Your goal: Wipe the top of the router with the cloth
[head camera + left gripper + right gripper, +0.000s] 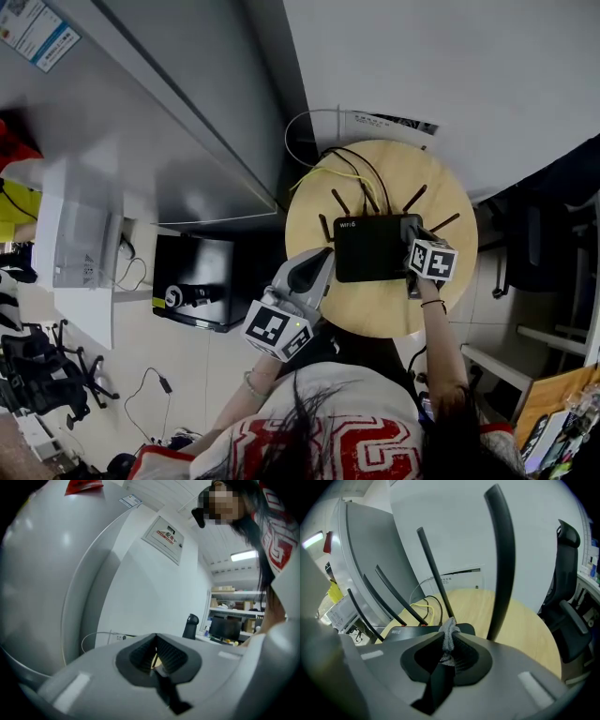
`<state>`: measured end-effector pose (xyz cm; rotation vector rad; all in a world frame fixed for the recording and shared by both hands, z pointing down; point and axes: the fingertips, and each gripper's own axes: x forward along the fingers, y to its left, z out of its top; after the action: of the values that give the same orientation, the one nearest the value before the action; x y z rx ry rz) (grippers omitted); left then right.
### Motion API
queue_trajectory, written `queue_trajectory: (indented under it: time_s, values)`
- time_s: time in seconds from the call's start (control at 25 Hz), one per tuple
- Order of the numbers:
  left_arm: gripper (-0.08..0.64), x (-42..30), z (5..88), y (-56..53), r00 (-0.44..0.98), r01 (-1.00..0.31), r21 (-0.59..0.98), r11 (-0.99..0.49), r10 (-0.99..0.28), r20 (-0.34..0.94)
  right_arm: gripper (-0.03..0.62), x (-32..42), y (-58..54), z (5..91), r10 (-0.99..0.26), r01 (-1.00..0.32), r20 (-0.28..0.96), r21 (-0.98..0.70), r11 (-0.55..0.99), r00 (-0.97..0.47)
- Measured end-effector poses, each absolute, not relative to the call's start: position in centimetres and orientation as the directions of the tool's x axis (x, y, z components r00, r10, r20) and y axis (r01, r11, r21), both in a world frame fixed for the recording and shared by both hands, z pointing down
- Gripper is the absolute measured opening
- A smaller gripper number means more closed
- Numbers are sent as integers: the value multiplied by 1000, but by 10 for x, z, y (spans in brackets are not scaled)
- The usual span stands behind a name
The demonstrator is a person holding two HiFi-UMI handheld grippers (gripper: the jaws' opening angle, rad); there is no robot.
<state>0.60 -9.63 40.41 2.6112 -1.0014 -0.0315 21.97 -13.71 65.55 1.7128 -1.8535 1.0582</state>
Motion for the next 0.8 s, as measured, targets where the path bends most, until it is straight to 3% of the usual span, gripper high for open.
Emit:
queue_trajectory:
  time_s: [0.48,0.8]
  values:
    - [2,4,403,-97,735,-663,324,-675,-669,109,35,238,-128,656,-667,-961,734,-259,-98,-129]
    - [2,-8,408,-95,712,-682,321,-657,-697,84,35,106,-154,613,-691,-926,630,-338,169,-356]
